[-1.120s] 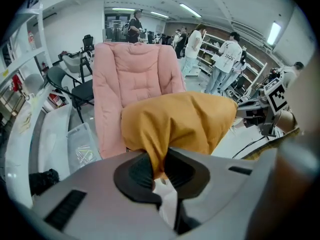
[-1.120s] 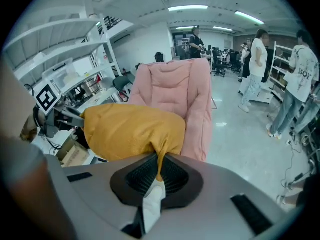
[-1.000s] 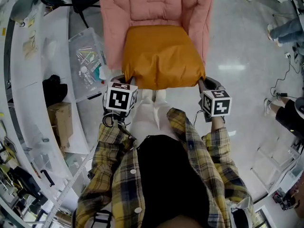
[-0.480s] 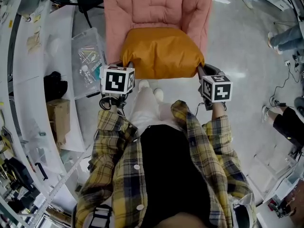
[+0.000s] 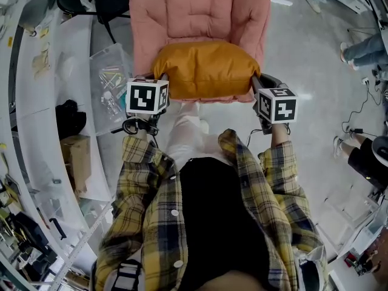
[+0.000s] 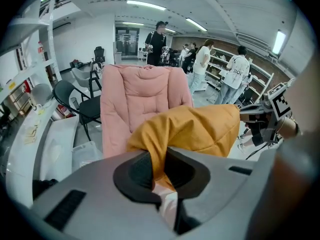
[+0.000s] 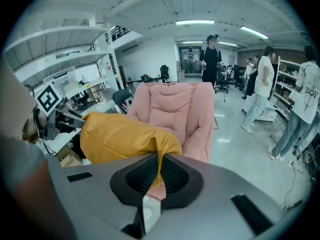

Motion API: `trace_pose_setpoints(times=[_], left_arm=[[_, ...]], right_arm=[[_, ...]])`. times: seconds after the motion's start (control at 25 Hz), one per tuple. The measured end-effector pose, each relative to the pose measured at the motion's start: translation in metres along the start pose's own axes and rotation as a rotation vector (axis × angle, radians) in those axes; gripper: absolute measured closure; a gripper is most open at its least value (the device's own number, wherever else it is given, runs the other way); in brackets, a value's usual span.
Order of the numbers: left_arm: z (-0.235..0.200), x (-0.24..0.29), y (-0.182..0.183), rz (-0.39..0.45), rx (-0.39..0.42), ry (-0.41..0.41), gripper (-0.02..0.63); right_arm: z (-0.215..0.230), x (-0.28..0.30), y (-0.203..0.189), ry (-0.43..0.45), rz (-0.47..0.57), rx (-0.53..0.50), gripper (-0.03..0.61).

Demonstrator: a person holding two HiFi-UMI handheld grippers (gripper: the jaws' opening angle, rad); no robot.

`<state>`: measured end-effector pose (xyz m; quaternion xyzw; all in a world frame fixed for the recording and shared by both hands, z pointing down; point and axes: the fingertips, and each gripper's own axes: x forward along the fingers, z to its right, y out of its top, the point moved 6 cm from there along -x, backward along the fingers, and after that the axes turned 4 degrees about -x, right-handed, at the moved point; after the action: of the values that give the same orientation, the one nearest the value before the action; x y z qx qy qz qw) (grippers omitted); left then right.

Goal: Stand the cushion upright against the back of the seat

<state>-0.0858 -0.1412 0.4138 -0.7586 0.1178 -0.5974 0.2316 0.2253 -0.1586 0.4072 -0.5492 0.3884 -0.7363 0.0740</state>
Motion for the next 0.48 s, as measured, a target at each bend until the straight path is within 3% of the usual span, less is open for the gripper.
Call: trace_pose_setpoints(times=[0.24,0.48], left_arm=[[-0.024,0.020,0.050,-0.002,0.021,-0.033,0.575],[-0.039,0.044,0.105,-0.107,0.064,-0.086,0.572]], right_arm=[[0.017,0.035,0.047,-0.022,-0.025,0.004,0.552],[0.043,0.073,0.088,-0.042,-0.107,0.004,0.551]])
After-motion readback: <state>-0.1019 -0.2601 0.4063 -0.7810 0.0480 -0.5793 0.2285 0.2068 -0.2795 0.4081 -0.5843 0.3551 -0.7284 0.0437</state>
